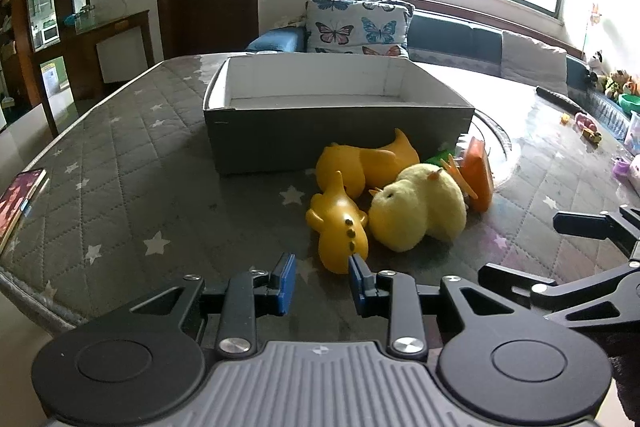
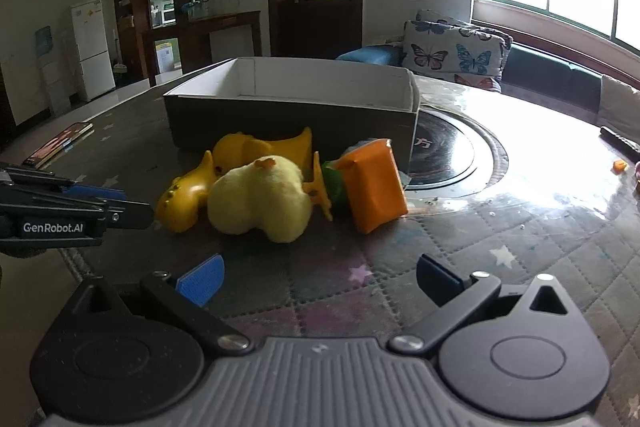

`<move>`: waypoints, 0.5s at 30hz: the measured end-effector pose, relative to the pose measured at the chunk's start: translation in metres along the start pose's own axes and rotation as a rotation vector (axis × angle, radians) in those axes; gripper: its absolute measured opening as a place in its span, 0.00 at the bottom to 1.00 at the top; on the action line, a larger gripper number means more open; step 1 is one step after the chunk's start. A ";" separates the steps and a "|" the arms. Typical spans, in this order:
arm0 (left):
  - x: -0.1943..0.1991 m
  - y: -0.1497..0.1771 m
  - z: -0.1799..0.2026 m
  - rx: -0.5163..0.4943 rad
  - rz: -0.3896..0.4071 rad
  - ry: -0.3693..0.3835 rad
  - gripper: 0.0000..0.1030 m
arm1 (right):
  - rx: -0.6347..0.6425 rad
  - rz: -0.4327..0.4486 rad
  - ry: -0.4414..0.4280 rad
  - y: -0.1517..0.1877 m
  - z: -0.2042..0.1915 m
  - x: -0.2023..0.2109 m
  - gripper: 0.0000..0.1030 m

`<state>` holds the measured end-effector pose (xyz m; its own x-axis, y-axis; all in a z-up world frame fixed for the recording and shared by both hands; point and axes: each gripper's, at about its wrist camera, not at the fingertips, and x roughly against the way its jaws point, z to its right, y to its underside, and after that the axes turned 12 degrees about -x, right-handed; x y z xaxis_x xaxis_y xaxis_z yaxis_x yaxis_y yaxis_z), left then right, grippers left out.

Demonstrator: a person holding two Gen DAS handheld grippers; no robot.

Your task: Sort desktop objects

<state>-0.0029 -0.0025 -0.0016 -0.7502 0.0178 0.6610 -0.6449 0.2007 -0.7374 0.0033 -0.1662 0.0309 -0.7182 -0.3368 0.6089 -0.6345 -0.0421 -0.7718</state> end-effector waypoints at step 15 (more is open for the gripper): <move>0.002 0.008 0.009 -0.050 -0.043 0.001 0.31 | 0.021 -0.067 -0.039 0.014 -0.018 -0.002 1.00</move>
<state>-0.0109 -0.0098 -0.0080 -0.7216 0.0087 0.6923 -0.6687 0.2501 -0.7001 -0.0087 -0.1493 0.0223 -0.6620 -0.3691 0.6523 -0.6748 -0.0853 -0.7331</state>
